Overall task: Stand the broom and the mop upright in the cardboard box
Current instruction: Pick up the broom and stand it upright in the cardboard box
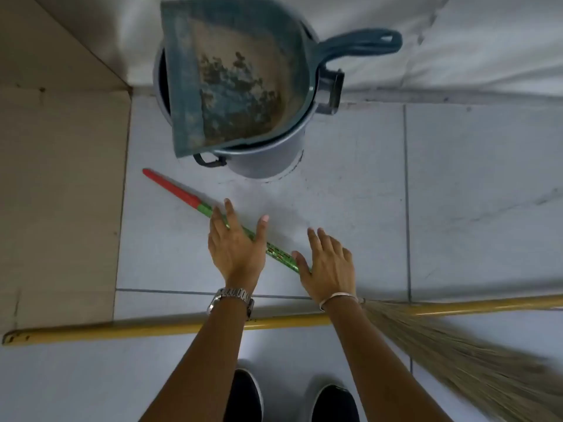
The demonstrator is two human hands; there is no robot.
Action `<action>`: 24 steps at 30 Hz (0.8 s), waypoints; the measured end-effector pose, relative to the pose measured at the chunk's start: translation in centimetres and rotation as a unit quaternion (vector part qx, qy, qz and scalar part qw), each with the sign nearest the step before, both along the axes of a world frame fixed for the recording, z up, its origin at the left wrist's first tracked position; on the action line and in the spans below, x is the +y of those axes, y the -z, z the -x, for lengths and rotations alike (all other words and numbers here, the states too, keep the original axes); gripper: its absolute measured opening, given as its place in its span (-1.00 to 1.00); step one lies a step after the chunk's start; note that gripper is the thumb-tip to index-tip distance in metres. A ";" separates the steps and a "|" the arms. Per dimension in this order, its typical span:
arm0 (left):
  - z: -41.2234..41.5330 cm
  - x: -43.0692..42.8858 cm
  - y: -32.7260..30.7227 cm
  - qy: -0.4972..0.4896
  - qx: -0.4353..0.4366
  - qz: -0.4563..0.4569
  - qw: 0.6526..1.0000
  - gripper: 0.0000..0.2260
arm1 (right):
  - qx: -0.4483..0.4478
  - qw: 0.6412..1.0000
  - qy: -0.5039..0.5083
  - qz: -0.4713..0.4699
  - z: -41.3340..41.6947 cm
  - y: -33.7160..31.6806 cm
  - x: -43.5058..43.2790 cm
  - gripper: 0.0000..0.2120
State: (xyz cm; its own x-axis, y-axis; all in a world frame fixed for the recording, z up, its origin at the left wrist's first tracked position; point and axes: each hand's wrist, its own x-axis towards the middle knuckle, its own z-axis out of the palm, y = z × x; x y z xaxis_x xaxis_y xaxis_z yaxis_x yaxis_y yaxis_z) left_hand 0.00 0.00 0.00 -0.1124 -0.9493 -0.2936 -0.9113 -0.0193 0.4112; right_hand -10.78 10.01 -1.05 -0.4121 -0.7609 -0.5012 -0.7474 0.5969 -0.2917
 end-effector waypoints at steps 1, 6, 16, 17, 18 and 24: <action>-0.1 0.0 0.8 -0.046 0.021 -0.015 0.999 -0.27 | 0.001 1.000 -0.008 -0.006 -0.3 0.7 0.0 -0.45; -0.3 -1.1 3.5 -0.331 0.239 -0.166 0.898 -0.25 | -0.016 0.999 -0.023 -0.037 -1.4 3.0 0.1 -0.58; -1.8 -3.8 2.0 -0.454 0.400 -0.307 0.735 -0.56 | -0.114 0.990 0.061 -0.048 -0.7 1.0 -0.5 -0.66; -2.2 -3.5 1.1 -0.451 0.410 -0.304 0.732 -0.58 | -0.124 0.988 0.068 -0.055 -0.6 0.2 -0.4 -0.66; -2.5 -3.2 0.3 -0.447 0.421 -0.302 0.729 -0.58 | -0.134 0.986 0.073 -0.062 -0.6 -0.3 -0.3 -0.67; -4.7 -1.4 -6.9 -0.403 0.457 -0.271 0.745 -0.61 | -0.208 0.972 0.053 -0.092 -0.8 -5.8 0.1 -0.64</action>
